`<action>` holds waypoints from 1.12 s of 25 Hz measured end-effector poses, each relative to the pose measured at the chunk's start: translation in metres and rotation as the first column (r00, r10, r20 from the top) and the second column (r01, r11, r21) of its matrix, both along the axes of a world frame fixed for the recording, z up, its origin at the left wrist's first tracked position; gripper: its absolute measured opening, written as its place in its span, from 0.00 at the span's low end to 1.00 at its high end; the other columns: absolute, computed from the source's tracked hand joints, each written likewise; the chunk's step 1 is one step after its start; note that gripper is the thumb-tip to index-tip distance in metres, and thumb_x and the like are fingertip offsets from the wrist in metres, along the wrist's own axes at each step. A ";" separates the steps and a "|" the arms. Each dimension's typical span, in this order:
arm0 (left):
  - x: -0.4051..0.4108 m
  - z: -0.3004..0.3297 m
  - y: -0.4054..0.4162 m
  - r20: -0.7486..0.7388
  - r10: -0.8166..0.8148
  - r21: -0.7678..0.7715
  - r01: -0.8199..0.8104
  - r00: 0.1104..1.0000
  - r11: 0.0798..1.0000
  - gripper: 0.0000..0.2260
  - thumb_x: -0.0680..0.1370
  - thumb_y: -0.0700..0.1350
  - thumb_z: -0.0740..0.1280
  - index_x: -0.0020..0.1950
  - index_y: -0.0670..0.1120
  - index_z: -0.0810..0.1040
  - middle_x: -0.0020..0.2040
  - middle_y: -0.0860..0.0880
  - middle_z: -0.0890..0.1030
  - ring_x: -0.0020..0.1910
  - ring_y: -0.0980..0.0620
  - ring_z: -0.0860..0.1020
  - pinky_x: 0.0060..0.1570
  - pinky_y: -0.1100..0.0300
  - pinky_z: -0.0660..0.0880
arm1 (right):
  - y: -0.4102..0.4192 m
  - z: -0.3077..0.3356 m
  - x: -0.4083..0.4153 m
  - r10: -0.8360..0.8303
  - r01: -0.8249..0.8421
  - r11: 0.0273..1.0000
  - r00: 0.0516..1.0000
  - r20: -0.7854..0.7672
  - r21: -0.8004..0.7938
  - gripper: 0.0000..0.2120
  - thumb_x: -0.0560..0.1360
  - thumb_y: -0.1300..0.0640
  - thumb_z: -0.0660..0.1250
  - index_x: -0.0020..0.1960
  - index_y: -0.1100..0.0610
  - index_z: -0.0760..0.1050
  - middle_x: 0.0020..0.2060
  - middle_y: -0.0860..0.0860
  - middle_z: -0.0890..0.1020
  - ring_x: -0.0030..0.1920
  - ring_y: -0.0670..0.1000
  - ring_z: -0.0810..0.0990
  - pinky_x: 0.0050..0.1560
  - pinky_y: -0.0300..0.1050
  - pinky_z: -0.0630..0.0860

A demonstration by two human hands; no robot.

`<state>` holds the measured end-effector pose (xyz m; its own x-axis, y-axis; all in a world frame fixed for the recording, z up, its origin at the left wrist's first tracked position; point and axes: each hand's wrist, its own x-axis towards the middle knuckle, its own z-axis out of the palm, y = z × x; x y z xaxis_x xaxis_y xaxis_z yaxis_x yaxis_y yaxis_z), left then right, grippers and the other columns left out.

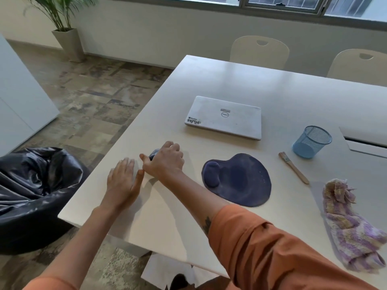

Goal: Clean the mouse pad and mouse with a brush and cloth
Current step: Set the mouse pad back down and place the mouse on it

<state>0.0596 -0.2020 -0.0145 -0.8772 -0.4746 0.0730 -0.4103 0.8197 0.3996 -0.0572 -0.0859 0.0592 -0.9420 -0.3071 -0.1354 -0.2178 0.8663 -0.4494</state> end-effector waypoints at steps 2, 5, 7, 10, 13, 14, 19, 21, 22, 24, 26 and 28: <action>-0.001 -0.001 -0.002 0.004 -0.003 0.010 0.003 1.000 1.000 0.47 0.78 0.73 0.32 0.84 0.44 0.59 0.85 0.43 0.57 0.84 0.45 0.52 0.81 0.42 0.47 | -0.010 0.001 -0.002 -0.008 0.008 0.998 1.000 0.004 0.067 0.58 0.71 0.24 0.66 0.79 0.69 0.55 0.68 0.63 0.69 0.64 0.64 0.76 0.53 0.56 0.78; -0.002 -0.003 -0.002 0.024 -0.015 -0.003 0.015 1.000 1.000 0.47 0.78 0.73 0.31 0.85 0.45 0.57 0.85 0.44 0.54 0.84 0.46 0.50 0.81 0.43 0.44 | -0.020 0.001 -0.003 -0.008 0.007 0.994 1.000 0.009 0.109 0.59 0.72 0.27 0.70 0.79 0.70 0.53 0.70 0.63 0.67 0.64 0.63 0.76 0.51 0.55 0.78; -0.002 -0.003 -0.002 0.034 -0.023 -0.009 0.023 0.999 1.000 0.46 0.78 0.72 0.30 0.85 0.46 0.56 0.86 0.44 0.53 0.84 0.47 0.48 0.82 0.44 0.43 | -0.022 0.002 -0.004 0.010 -0.014 0.994 0.999 0.031 0.108 0.57 0.72 0.32 0.73 0.79 0.71 0.52 0.71 0.63 0.66 0.65 0.62 0.75 0.53 0.55 0.79; -0.001 -0.003 0.000 0.049 -0.028 -0.013 0.028 0.998 1.000 0.45 0.78 0.72 0.31 0.86 0.46 0.54 0.86 0.45 0.51 0.85 0.48 0.47 0.81 0.45 0.41 | -0.017 0.005 -0.006 0.049 -0.058 0.992 0.996 0.077 0.109 0.57 0.69 0.40 0.79 0.79 0.71 0.52 0.71 0.63 0.66 0.67 0.62 0.74 0.57 0.54 0.80; 0.000 -0.002 0.002 0.067 -0.026 -0.017 0.027 0.997 0.999 0.45 0.78 0.72 0.31 0.86 0.46 0.52 0.86 0.45 0.49 0.85 0.49 0.45 0.81 0.47 0.40 | -0.009 0.002 -0.007 0.080 -0.085 0.991 0.996 0.049 0.103 0.55 0.68 0.45 0.80 0.79 0.71 0.53 0.71 0.63 0.67 0.68 0.61 0.72 0.61 0.53 0.80; 0.000 -0.002 0.003 0.072 -0.027 -0.023 0.029 0.997 0.999 0.45 0.79 0.72 0.32 0.86 0.46 0.51 0.86 0.45 0.49 0.85 0.49 0.45 0.81 0.47 0.40 | -0.007 0.000 -0.008 0.085 -0.088 0.992 0.996 0.036 0.091 0.54 0.69 0.47 0.79 0.79 0.71 0.53 0.71 0.62 0.68 0.69 0.61 0.72 0.63 0.53 0.79; -0.001 -0.003 0.004 0.105 -0.029 -0.065 0.036 0.994 0.997 0.45 0.78 0.73 0.31 0.86 0.45 0.49 0.86 0.44 0.47 0.85 0.47 0.44 0.82 0.46 0.39 | 0.018 -0.002 -0.015 0.083 -0.083 0.996 0.997 0.000 0.015 0.46 0.70 0.51 0.76 0.77 0.69 0.57 0.69 0.61 0.70 0.69 0.60 0.71 0.66 0.53 0.78; -0.002 -0.003 0.007 0.105 -0.028 -0.062 0.034 0.994 0.998 0.46 0.78 0.74 0.32 0.86 0.45 0.49 0.86 0.44 0.47 0.85 0.47 0.44 0.82 0.46 0.40 | 0.032 -0.003 -0.019 0.063 -0.063 0.998 0.998 -0.007 -0.011 0.41 0.70 0.51 0.75 0.75 0.67 0.61 0.66 0.60 0.71 0.67 0.60 0.72 0.65 0.54 0.79; -0.004 -0.003 0.010 0.104 -0.033 -0.056 0.039 0.994 0.998 0.46 0.77 0.74 0.32 0.86 0.44 0.49 0.86 0.43 0.47 0.85 0.47 0.44 0.82 0.46 0.40 | 0.039 -0.002 -0.022 0.055 -0.056 0.998 0.998 -0.022 -0.013 0.38 0.70 0.50 0.74 0.73 0.66 0.64 0.65 0.59 0.72 0.66 0.60 0.72 0.63 0.53 0.79; -0.009 -0.002 0.016 0.092 -0.051 -0.050 0.056 0.994 0.997 0.46 0.78 0.74 0.34 0.86 0.44 0.50 0.86 0.43 0.48 0.85 0.46 0.45 0.82 0.45 0.40 | 0.057 0.000 -0.028 0.044 -0.044 0.999 0.997 -0.061 0.008 0.33 0.70 0.49 0.72 0.69 0.65 0.69 0.61 0.58 0.72 0.62 0.61 0.74 0.59 0.51 0.79; -0.016 -0.002 0.025 0.081 -0.076 -0.046 0.080 0.994 0.996 0.46 0.78 0.74 0.35 0.86 0.44 0.52 0.86 0.42 0.49 0.85 0.45 0.46 0.82 0.45 0.42 | 0.078 0.007 -0.034 0.021 -0.021 1.000 0.998 -0.067 0.002 0.31 0.71 0.50 0.71 0.67 0.65 0.68 0.60 0.59 0.73 0.61 0.60 0.74 0.56 0.51 0.78; -0.025 -0.002 0.036 0.087 -0.102 -0.049 0.106 0.991 0.993 0.47 0.78 0.74 0.34 0.86 0.44 0.51 0.86 0.42 0.49 0.85 0.45 0.46 0.82 0.45 0.42 | 0.103 0.014 -0.041 -0.008 0.007 1.000 0.997 -0.082 -0.013 0.30 0.73 0.52 0.72 0.68 0.65 0.66 0.60 0.59 0.73 0.61 0.60 0.74 0.53 0.50 0.77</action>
